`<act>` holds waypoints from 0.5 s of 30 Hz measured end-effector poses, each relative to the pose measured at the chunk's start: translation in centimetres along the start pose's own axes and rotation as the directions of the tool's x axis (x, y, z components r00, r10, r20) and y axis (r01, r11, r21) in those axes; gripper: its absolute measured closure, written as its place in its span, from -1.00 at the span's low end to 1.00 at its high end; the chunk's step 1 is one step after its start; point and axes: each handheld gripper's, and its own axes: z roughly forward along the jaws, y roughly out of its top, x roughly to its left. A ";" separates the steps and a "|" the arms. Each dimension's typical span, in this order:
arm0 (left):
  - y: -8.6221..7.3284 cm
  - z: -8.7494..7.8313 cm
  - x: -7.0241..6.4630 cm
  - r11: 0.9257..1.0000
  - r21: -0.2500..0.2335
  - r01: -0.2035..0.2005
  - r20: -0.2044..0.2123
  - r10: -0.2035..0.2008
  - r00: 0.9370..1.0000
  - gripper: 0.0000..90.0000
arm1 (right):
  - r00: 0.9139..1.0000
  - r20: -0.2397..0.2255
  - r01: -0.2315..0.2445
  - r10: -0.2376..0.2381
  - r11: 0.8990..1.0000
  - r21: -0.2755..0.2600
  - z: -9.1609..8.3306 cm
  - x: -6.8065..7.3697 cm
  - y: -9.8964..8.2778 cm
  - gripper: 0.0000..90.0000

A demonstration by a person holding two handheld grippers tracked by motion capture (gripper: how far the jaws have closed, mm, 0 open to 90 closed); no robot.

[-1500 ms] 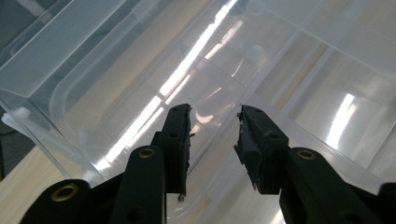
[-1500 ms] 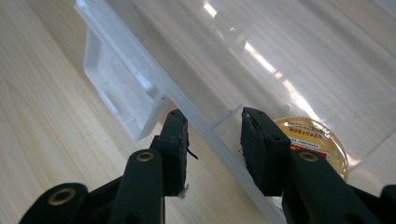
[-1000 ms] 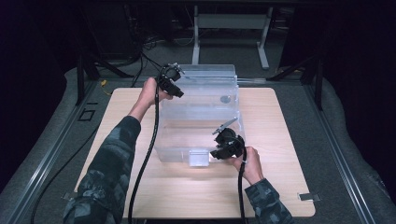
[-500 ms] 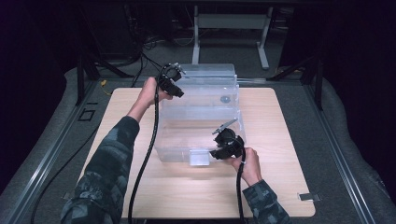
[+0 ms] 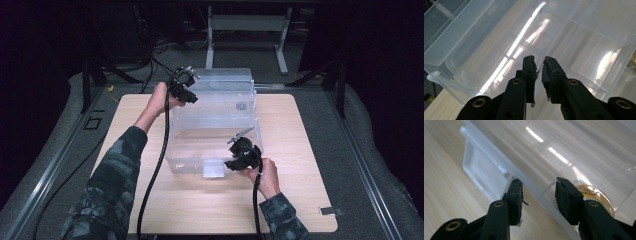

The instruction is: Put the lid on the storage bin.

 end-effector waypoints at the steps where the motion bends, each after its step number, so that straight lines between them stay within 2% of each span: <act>1: 0.0 0.0 -0.1 1.000 0.002 0.002 -0.003 -0.002 1.000 0.75 | 1.000 0.000 0.002 -0.002 1.000 0.002 0.0 0.0 0.0 0.29; 8: -0.2 0.1 0.2 1.000 -0.012 0.012 0.015 -0.012 1.000 0.78 | 1.000 0.003 0.000 0.000 1.000 0.005 0.0 0.0 0.0 0.29; 15: -0.3 0.1 -0.1 1.000 -0.021 -0.004 0.002 0.004 1.000 0.80 | 1.000 0.003 -0.001 0.001 1.000 0.001 0.0 0.0 0.0 0.29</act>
